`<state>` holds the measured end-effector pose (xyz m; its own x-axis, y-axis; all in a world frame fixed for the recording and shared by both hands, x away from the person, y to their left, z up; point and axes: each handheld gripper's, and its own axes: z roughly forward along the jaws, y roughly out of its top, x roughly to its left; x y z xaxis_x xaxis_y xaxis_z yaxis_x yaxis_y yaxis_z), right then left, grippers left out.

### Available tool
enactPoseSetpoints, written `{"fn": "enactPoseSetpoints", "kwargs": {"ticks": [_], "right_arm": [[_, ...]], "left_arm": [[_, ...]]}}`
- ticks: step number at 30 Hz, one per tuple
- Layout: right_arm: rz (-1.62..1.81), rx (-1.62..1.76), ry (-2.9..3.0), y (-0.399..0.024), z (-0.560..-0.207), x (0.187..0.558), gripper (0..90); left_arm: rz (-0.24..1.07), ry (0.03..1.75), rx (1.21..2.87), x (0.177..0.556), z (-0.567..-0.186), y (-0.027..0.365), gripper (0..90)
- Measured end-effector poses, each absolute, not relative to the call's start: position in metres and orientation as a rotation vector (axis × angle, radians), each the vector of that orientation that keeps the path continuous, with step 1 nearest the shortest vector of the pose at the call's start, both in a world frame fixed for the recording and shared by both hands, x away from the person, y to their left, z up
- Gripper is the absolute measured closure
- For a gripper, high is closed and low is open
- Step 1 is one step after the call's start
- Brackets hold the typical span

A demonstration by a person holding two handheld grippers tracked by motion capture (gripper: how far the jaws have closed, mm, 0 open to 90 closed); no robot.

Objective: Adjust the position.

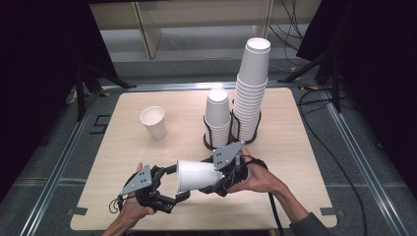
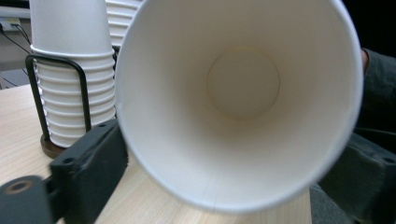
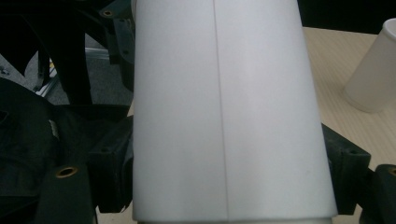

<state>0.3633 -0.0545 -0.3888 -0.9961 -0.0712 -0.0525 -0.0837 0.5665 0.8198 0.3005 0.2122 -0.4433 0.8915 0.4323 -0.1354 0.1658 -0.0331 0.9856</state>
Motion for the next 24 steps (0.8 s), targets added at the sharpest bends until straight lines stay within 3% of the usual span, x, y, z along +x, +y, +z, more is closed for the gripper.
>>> {"fn": "enactPoseSetpoints", "kwargs": {"ticks": [11,24], "right_arm": [[1.546,-0.157,2.784,-0.045,-0.4,0.362,23.2],[1.549,-0.096,2.802,-0.041,-0.408,0.364,20.8]], "left_arm": [[0.223,0.466,1.545,0.299,-0.44,0.21,1.5],[0.225,0.456,1.587,0.299,-0.436,0.214,9.5]]}}
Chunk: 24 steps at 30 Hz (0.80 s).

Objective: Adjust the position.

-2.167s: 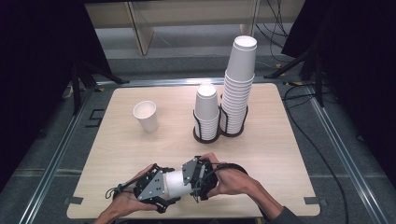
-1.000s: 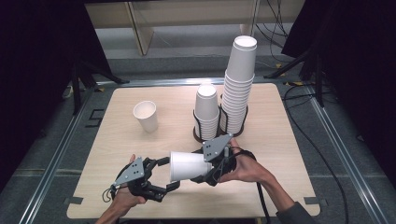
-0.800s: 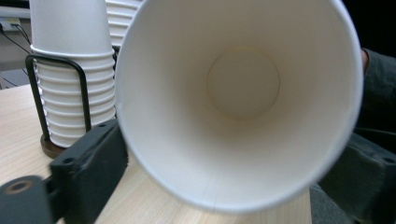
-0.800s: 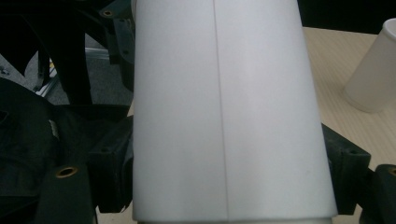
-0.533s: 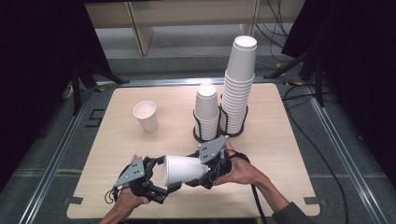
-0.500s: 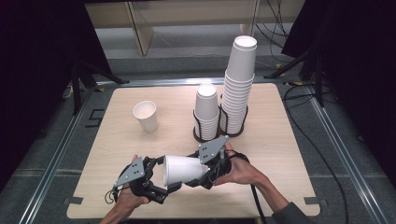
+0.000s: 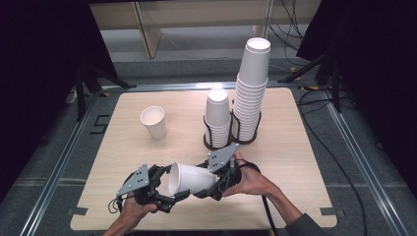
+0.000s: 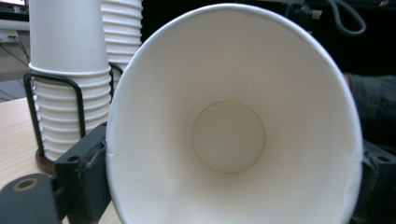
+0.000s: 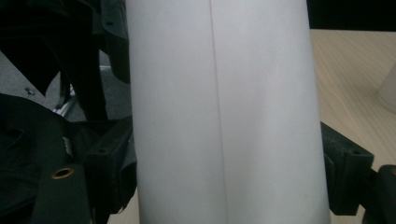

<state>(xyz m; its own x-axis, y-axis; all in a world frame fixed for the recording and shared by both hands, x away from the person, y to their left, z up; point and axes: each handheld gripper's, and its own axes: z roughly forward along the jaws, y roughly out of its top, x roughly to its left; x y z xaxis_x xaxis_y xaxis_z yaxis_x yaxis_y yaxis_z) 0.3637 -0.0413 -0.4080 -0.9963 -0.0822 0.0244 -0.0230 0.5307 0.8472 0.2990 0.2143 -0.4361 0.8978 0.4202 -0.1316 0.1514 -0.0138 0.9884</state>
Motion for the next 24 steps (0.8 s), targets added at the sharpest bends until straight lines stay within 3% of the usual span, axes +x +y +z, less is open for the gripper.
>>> {"fn": "enactPoseSetpoints", "kwargs": {"ticks": [18,24], "right_arm": [[-1.17,0.129,-3.05,-0.037,-0.397,0.349,17.2],[-1.155,0.174,-3.04,-0.031,-0.405,0.349,24.1]], "left_arm": [[0.289,0.468,1.747,0.298,-0.437,0.206,10.7],[0.278,0.478,1.739,0.298,-0.435,0.208,9.5]]}}
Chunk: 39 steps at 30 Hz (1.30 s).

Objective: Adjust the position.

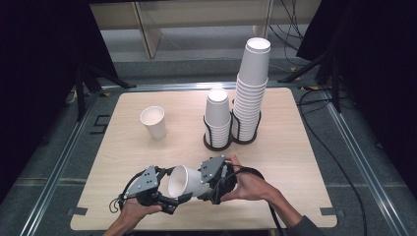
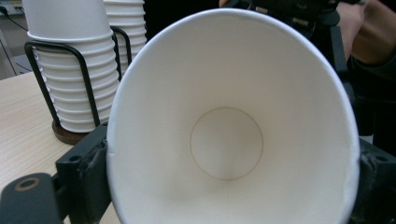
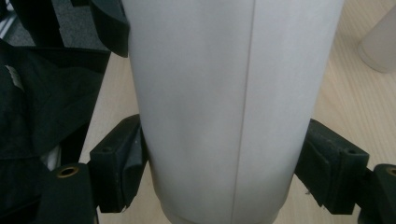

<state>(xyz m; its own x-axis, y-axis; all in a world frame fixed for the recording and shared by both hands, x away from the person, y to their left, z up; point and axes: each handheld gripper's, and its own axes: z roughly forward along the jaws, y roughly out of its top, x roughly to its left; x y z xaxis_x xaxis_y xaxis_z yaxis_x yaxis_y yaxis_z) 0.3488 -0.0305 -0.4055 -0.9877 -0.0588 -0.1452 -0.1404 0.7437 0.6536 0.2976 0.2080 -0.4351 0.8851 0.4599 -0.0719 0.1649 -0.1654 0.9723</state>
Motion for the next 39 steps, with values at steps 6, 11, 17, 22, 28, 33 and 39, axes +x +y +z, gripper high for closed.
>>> {"fn": "enactPoseSetpoints", "kwargs": {"ticks": [6,11,17,22,28,33,39], "right_arm": [[1.24,-0.156,2.806,-0.035,-0.405,0.353,24.5],[1.383,-0.153,2.786,-0.038,-0.403,0.355,24.6],[1.483,-0.117,2.763,-0.039,-0.404,0.357,24.5],[1.517,-0.116,2.763,-0.034,-0.407,0.356,24.4],[1.57,-0.062,2.781,-0.033,-0.413,0.357,24.0],[1.575,0.006,2.782,-0.032,-0.417,0.36,20.6],[1.504,0.12,2.764,-0.041,-0.417,0.367,18.2]], "left_arm": [[0.253,0.49,1.61,0.297,-0.434,0.211,6.3],[0.243,0.514,1.536,0.296,-0.435,0.209,1.6],[0.249,0.518,1.503,0.296,-0.436,0.208,3.8],[0.257,0.513,1.492,0.294,-0.435,0.206,6.4],[0.249,0.504,1.501,0.295,-0.434,0.207,13.2],[0.281,0.534,1.518,0.298,-0.434,0.21,14.5],[0.397,0.646,1.57,0.307,-0.436,0.222,14.8]]}}
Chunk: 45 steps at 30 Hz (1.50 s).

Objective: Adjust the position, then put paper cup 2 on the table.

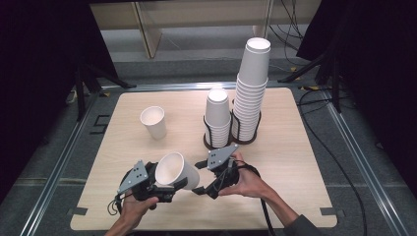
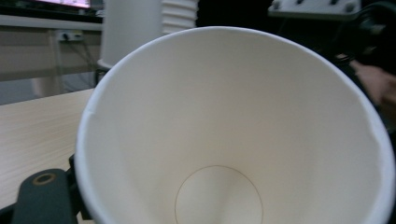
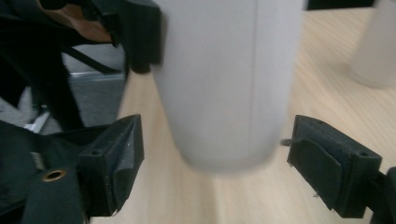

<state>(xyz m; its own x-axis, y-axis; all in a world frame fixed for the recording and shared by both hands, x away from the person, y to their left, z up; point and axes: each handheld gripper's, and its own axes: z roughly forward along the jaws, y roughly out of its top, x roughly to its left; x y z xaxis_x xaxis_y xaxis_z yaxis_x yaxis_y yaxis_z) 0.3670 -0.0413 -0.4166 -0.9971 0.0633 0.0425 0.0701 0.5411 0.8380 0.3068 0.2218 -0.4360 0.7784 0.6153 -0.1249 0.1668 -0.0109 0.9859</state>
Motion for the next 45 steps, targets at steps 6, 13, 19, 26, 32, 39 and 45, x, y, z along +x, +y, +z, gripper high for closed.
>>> {"fn": "enactPoseSetpoints", "kwargs": {"ticks": [6,13,19,26,32,39,45], "right_arm": [[-1.428,-0.245,-2.9,-0.057,-0.417,0.372,19.3],[-1.374,-0.317,-2.97,-0.069,-0.421,0.368,21.0],[-1.385,-0.401,-2.973,-0.082,-0.424,0.367,20.4],[-1.467,-0.61,-2.922,-0.099,-0.435,0.372,19.4],[-1.483,-0.751,-2.897,-0.111,-0.44,0.37,19.1],[-1.534,-0.824,-2.862,-0.118,-0.441,0.365,19.0],[-1.507,-0.824,-2.869,-0.119,-0.443,0.36,19.1]], "left_arm": [[0.524,0.74,1.631,0.316,-0.437,0.233,14.8],[0.603,0.809,1.681,0.323,-0.441,0.241,14.8],[0.651,0.872,1.688,0.331,-0.444,0.251,14.7],[0.693,0.959,1.687,0.337,-0.446,0.268,14.6],[0.708,0.988,1.67,0.343,-0.449,0.277,14.6],[0.719,1.035,1.676,0.346,-0.451,0.285,14.5],[0.727,1.047,1.673,0.35,-0.453,0.288,14.6]]}}
